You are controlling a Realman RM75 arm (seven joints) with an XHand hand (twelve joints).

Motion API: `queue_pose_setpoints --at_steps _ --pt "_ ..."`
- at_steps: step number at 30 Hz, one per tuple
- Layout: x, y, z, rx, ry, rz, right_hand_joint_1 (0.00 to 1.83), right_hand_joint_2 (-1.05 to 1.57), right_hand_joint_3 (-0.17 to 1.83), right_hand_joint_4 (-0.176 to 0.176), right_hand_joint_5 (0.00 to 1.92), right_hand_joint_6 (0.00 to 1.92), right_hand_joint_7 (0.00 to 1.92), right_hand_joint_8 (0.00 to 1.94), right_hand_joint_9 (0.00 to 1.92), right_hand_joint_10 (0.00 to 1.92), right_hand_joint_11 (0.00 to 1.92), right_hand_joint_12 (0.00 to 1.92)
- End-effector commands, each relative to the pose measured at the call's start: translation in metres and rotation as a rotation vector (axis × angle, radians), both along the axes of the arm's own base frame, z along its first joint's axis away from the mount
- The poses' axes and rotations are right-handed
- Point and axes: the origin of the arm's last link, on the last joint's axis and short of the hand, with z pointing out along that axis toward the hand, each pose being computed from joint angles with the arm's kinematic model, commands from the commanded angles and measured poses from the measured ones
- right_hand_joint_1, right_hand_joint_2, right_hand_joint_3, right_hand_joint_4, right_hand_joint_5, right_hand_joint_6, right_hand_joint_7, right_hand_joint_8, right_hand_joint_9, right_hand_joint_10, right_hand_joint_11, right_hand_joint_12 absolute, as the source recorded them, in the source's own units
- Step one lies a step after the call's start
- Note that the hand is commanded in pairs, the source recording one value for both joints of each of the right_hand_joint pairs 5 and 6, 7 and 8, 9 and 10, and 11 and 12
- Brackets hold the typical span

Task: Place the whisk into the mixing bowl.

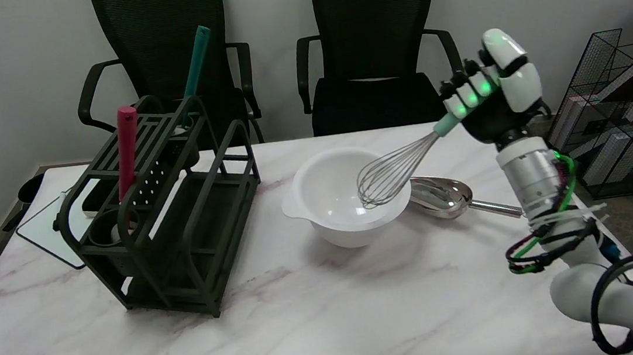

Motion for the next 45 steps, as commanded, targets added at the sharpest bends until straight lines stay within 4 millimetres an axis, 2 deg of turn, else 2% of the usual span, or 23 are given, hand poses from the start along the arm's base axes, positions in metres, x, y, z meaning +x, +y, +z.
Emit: queue_pose_setpoints --at_steps 1,6,17,25,31,41,45 --pt "0.009 -0.082 -0.041 0.12 0.078 -0.061 0.87 1.51 1.05 0.0 1.92 1.92 1.92 1.92 1.92 1.92 1.92 1.92" --pt "0.0 -0.089 -0.043 0.097 0.064 -0.065 0.87 1.51 1.04 0.0 1.92 1.92 1.92 1.92 1.92 1.92 1.92 1.92" --pt "-0.025 -0.092 -0.048 0.091 0.082 -0.13 0.87 1.53 1.0 0.0 1.92 1.92 1.92 1.92 1.92 1.92 1.92 1.92" --pt "-0.033 -0.099 -0.034 -0.004 0.143 -0.129 0.87 1.54 0.96 0.0 1.92 1.92 1.92 1.92 1.92 1.92 1.92 1.92" --pt "-0.041 -0.094 -0.026 -0.054 0.187 -0.135 0.87 1.54 0.96 0.0 1.92 1.92 1.92 1.92 1.92 1.92 1.92 1.92" --pt "-0.069 -0.075 -0.025 -0.074 0.202 -0.182 0.87 1.51 1.01 0.0 1.92 1.92 1.92 1.92 1.92 1.92 1.92 1.92" --pt "-0.077 -0.074 -0.03 -0.084 0.187 -0.193 0.87 1.51 1.01 0.0 1.92 1.92 1.92 1.92 1.92 1.92 1.92 1.92"
